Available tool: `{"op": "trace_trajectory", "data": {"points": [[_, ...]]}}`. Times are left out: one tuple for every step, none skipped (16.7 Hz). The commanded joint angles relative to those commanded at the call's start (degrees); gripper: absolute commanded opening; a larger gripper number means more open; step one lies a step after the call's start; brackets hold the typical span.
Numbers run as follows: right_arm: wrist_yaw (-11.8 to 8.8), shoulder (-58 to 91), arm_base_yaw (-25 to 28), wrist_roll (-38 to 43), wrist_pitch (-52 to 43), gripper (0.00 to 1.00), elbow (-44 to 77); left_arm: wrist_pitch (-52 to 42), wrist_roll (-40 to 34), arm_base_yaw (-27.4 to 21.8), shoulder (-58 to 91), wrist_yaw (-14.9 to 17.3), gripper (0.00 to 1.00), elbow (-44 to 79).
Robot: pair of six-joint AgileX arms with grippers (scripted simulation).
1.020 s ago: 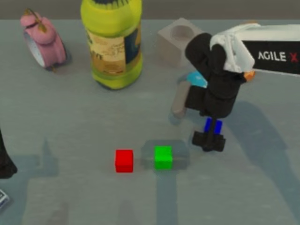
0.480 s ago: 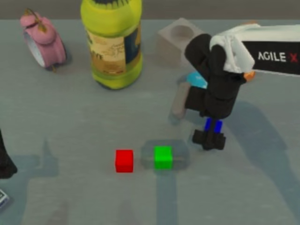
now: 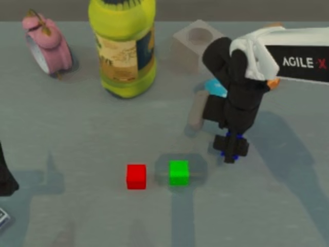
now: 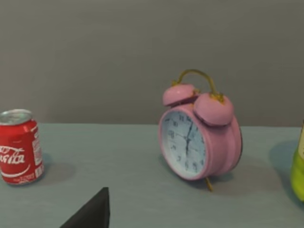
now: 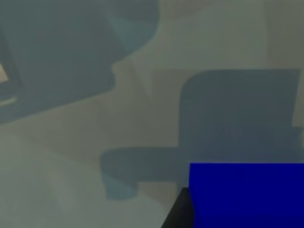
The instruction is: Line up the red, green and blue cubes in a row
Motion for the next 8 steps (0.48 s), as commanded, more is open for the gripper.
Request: {"op": "trace_trajectory", "data": {"points": [[0.00,0.00,0.00,0.00,0.00,0.00,0.00,0.00,0.00,0.00,0.00,0.00,1.00,0.00],[0.00,0.00,0.00,0.00,0.00,0.00,0.00,0.00,0.00,0.00,0.00,0.00,1.00,0.00],[0.00,0.00,0.00,0.00,0.00,0.00,0.00,0.00,0.00,0.00,0.00,0.00,1.00,0.00],[0.00,0.00,0.00,0.00,0.00,0.00,0.00,0.00,0.00,0.00,0.00,0.00,1.00,0.00],[0.00,0.00,0.00,0.00,0.00,0.00,0.00,0.00,0.00,0.00,0.00,0.00,1.00,0.00],[0.00,0.00,0.00,0.00,0.00,0.00,0.00,0.00,0.00,0.00,0.00,0.00,1.00,0.00],[-0.43,-1.24,-0.04,0.55,-0.83,0.00,0.04,0.00,0.00,0.00,0.00,0.00,1.00,0.00],[-0.43,-1.29,0.00,0.52,-1.03,0.00,0.22,0.00,0.00,0.00,0.00,0.00,1.00,0.00]]}}
